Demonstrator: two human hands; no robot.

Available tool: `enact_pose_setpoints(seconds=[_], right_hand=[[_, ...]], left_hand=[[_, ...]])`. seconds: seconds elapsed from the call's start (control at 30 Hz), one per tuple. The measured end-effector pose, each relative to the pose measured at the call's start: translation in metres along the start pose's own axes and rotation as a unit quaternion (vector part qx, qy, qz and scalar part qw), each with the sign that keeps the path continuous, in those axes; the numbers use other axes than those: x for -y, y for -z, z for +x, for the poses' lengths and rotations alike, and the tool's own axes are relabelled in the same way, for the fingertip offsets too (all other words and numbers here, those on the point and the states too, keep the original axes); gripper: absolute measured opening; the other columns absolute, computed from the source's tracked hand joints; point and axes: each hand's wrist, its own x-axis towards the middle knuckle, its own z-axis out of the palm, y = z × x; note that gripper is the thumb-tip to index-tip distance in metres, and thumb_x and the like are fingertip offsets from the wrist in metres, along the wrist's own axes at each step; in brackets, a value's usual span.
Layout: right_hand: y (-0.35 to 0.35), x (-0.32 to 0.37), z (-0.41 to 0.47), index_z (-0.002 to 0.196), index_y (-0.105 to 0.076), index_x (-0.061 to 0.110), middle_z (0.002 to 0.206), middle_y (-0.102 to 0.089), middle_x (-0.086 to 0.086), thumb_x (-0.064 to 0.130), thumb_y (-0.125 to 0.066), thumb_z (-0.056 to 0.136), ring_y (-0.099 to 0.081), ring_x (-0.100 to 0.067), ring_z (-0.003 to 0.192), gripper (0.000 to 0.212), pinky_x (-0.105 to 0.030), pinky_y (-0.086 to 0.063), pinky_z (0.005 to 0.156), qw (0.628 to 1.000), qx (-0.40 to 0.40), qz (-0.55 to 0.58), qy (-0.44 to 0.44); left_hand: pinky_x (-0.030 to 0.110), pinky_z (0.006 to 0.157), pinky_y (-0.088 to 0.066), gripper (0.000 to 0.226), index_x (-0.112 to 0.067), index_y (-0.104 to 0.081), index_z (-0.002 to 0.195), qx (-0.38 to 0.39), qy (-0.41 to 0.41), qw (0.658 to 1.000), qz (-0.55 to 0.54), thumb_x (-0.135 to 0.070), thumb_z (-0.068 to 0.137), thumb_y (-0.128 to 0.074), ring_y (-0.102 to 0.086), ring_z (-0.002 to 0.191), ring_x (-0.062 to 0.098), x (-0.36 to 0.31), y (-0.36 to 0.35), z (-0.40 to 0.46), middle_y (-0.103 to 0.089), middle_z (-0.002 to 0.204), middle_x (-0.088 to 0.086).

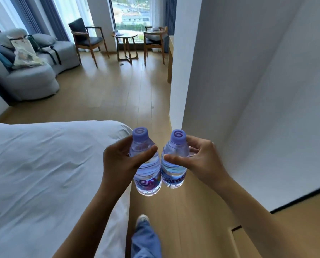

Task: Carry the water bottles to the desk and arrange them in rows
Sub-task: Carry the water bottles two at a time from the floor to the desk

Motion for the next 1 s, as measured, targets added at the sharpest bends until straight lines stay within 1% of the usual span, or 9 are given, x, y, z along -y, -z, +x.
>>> enact_pose_setpoints(seconds=[0.13, 0.23, 0.33, 0.47, 0.53, 0.7, 0.8, 0.9, 1.0], right_hand=[[-0.019, -0.020, 0.105, 0.113, -0.072, 0.022, 0.104, -0.076, 0.011, 0.042, -0.083, 0.066, -0.072, -0.008, 0.093, 0.053, -0.029, -0.060, 0.084, 1.000, -0.007, -0.004, -0.009], [-0.030, -0.027, 0.180, 0.113, -0.071, 0.028, 0.105, -0.076, 0.012, 0.046, -0.082, 0.064, -0.072, -0.009, 0.094, 0.053, -0.031, -0.060, 0.084, 1.000, -0.012, -0.006, -0.013], [-0.038, -0.039, 0.246, 0.111, -0.072, 0.029, 0.101, -0.076, 0.015, 0.046, -0.083, 0.064, -0.072, -0.007, 0.093, 0.051, -0.026, -0.059, 0.082, 1.000, -0.026, -0.002, -0.012], [-0.045, -0.060, 0.331, 0.104, -0.070, 0.039, 0.096, -0.074, 0.025, 0.048, -0.083, 0.062, -0.070, 0.000, 0.090, 0.044, -0.014, -0.054, 0.077, 0.999, -0.031, 0.006, -0.015], [-0.047, -0.075, 0.376, 0.101, -0.070, 0.041, 0.095, -0.074, 0.024, 0.050, -0.083, 0.061, -0.070, -0.001, 0.090, 0.043, -0.016, -0.055, 0.077, 0.999, -0.030, 0.011, -0.017], [-0.043, -0.116, 0.502, 0.097, -0.069, 0.046, 0.093, -0.074, 0.025, 0.055, -0.082, 0.060, -0.071, -0.001, 0.089, 0.040, -0.019, -0.058, 0.077, 1.000, -0.020, 0.008, -0.004], [-0.034, -0.132, 0.583, 0.101, -0.069, 0.044, 0.094, -0.074, 0.026, 0.053, -0.081, 0.063, -0.070, -0.002, 0.090, 0.040, -0.020, -0.058, 0.077, 1.000, -0.013, 0.004, 0.012], [-0.024, -0.143, 0.661, 0.104, -0.068, 0.040, 0.093, -0.070, 0.033, 0.051, -0.079, 0.066, -0.069, 0.003, 0.089, 0.042, -0.012, -0.055, 0.075, 1.000, -0.010, 0.000, 0.025], [-0.019, -0.159, 0.732, 0.110, -0.070, 0.031, 0.099, -0.070, 0.027, 0.050, -0.078, 0.067, -0.067, 0.006, 0.091, 0.048, -0.009, -0.053, 0.076, 0.999, -0.007, -0.007, 0.035]], left_hand=[[0.011, 0.067, -0.052, 0.026, -0.025, -0.073, 0.092, 0.003, -0.005, 1.000, 0.014, -0.034, 0.069, -0.079, -0.070, 0.072, 0.001, 0.047, 0.005, 0.099, -0.074, 0.080, -0.017], [0.010, 0.067, -0.052, 0.036, -0.016, -0.074, 0.098, 0.005, -0.008, 1.000, 0.022, -0.036, 0.068, -0.078, -0.070, 0.075, 0.004, 0.075, 0.012, 0.173, -0.075, 0.085, -0.009], [0.007, 0.068, -0.050, 0.040, -0.014, -0.073, 0.101, 0.010, -0.015, 0.999, 0.037, -0.035, 0.067, -0.078, -0.069, 0.079, 0.003, 0.100, 0.015, 0.240, -0.074, 0.088, -0.009], [0.004, 0.067, -0.049, 0.038, -0.018, -0.071, 0.100, 0.002, -0.014, 0.999, 0.038, -0.035, 0.067, -0.077, -0.067, 0.079, -0.004, 0.136, 0.009, 0.316, -0.070, 0.087, -0.018], [0.004, 0.066, -0.048, 0.036, -0.019, -0.071, 0.099, -0.007, -0.014, 0.999, 0.035, -0.036, 0.068, -0.076, -0.067, 0.077, -0.006, 0.158, 0.002, 0.356, -0.070, 0.086, -0.020], [0.007, 0.064, -0.048, 0.036, -0.017, -0.075, 0.095, -0.022, -0.002, 0.999, 0.025, -0.040, 0.068, -0.078, -0.066, 0.068, -0.004, 0.211, -0.027, 0.474, -0.074, 0.080, -0.016], [0.007, 0.063, -0.048, 0.033, -0.024, -0.075, 0.094, -0.025, 0.000, 0.999, 0.020, -0.045, 0.069, -0.080, -0.065, 0.066, -0.006, 0.235, -0.045, 0.548, -0.074, 0.081, -0.019], [0.009, 0.062, -0.049, 0.027, -0.034, -0.072, 0.090, -0.035, 0.006, 0.999, 0.008, -0.048, 0.069, -0.080, -0.064, 0.065, -0.007, 0.254, -0.061, 0.617, -0.074, 0.079, -0.020], [0.010, 0.063, -0.050, 0.026, -0.037, -0.072, 0.091, -0.034, 0.004, 0.999, 0.000, -0.046, 0.068, -0.078, -0.065, 0.066, -0.007, 0.276, -0.073, 0.679, -0.074, 0.079, -0.020]])
